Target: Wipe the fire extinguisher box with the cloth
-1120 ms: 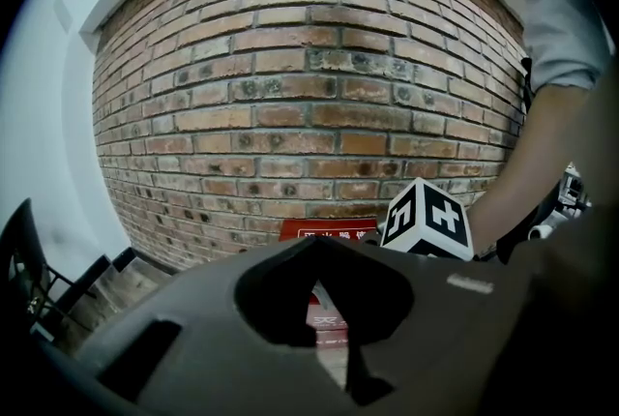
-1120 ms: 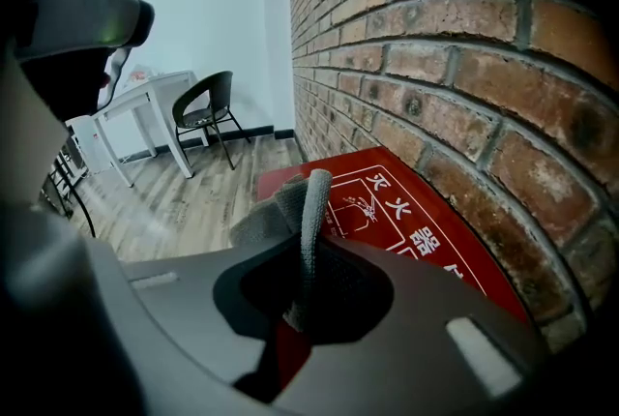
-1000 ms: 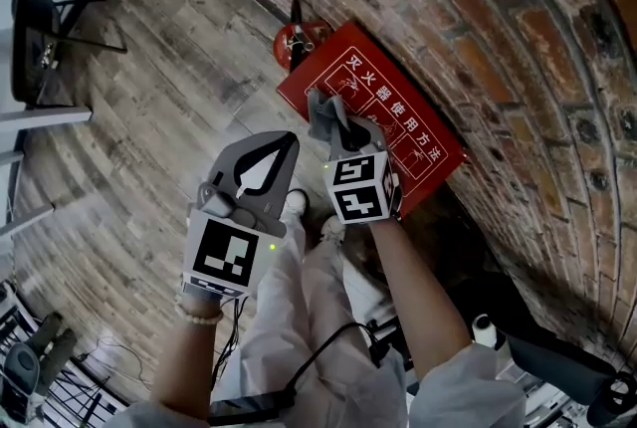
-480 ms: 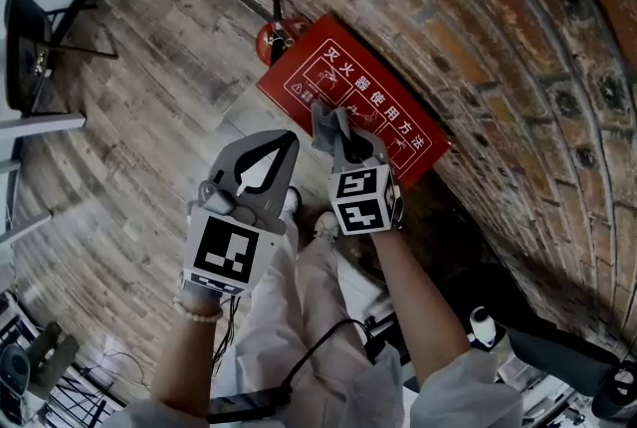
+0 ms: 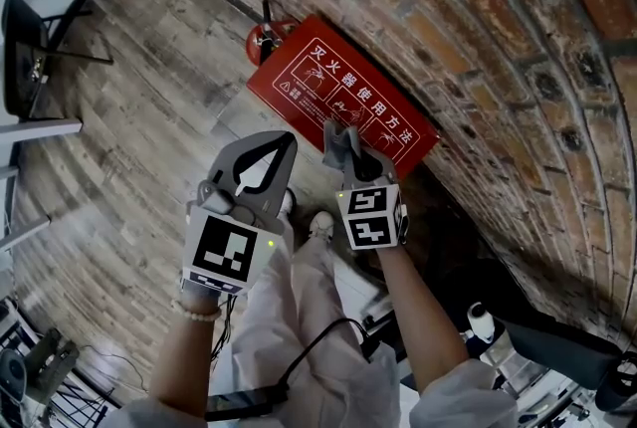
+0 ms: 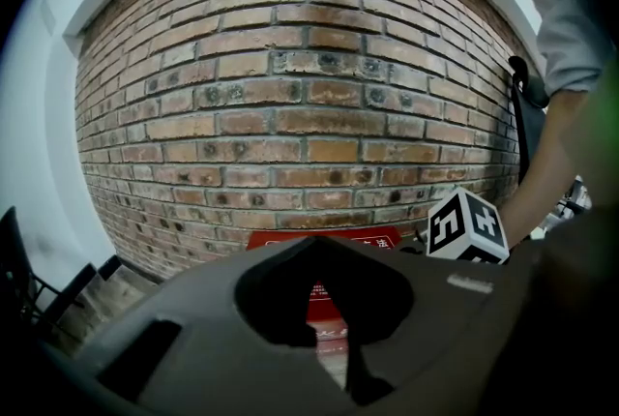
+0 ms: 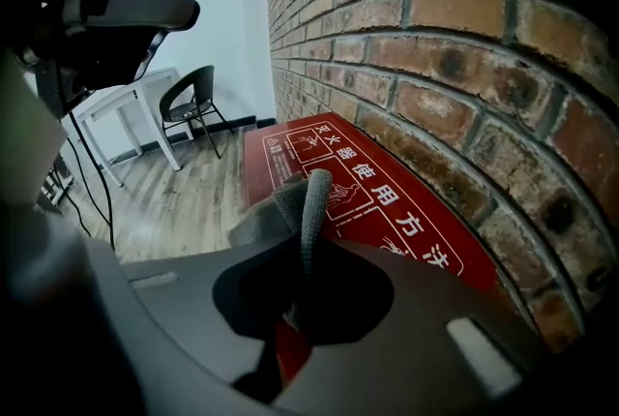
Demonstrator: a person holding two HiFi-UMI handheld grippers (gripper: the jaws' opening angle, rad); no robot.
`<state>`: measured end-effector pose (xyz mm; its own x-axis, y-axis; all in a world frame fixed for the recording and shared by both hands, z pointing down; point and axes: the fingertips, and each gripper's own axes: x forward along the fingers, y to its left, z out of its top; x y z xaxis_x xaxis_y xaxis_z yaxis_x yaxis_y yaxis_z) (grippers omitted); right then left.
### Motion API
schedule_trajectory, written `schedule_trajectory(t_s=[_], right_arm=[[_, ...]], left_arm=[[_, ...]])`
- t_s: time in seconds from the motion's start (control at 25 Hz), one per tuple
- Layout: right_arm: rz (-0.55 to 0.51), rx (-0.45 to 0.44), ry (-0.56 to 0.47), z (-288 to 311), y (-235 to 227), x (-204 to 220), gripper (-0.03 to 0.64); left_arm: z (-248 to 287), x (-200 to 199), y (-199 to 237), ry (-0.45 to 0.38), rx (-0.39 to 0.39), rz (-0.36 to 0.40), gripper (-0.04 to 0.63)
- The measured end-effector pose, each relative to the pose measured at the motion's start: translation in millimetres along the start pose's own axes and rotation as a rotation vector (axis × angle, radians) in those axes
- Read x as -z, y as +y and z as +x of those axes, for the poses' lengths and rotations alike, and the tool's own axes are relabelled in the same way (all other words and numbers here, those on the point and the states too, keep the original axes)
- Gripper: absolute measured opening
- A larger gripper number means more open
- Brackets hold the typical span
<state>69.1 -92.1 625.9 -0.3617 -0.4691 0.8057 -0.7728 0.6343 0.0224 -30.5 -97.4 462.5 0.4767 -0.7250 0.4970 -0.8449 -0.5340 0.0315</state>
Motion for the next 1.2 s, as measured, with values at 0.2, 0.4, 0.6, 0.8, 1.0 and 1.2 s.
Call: schedule_trajectory(t_s=[0.2, 0.4, 0.6, 0.8, 1.0, 1.2], right_arm=[[0.028, 0.027, 0.012, -11.1, -8.7, 17.4, 0.017], [0.061, 0.053, 0.023, -22.7, -16.8, 33.7, 0.018], [0.084, 0.079, 0.035, -34.2, -26.1, 50.9, 0.017], [0.113, 0.105, 0.051, -44.3, -35.1, 67.3, 0.018], [0.128, 0.126, 0.067, -51.0, -42.0, 78.8, 0.018], [0.150, 0.139, 0.076, -51.9, -45.5, 86.2, 0.018]], left_arm=[[0.2, 1.5, -7.4, 0.004, 0.009, 0.005, -0.003], [-0.4, 0.0, -14.8, 0.002, 0.017, 0.011, -0.003], [-2.0, 0.5, -18.1, 0.006, 0.021, 0.021, -0.003], [-4.1, 2.0, -21.6, 0.006, 0.023, 0.021, -0.003], [-5.6, 3.0, -24.3, 0.005, 0.025, 0.017, -0.003], [-6.5, 4.0, -25.7, 0.004, 0.024, 0.016, -0.003]])
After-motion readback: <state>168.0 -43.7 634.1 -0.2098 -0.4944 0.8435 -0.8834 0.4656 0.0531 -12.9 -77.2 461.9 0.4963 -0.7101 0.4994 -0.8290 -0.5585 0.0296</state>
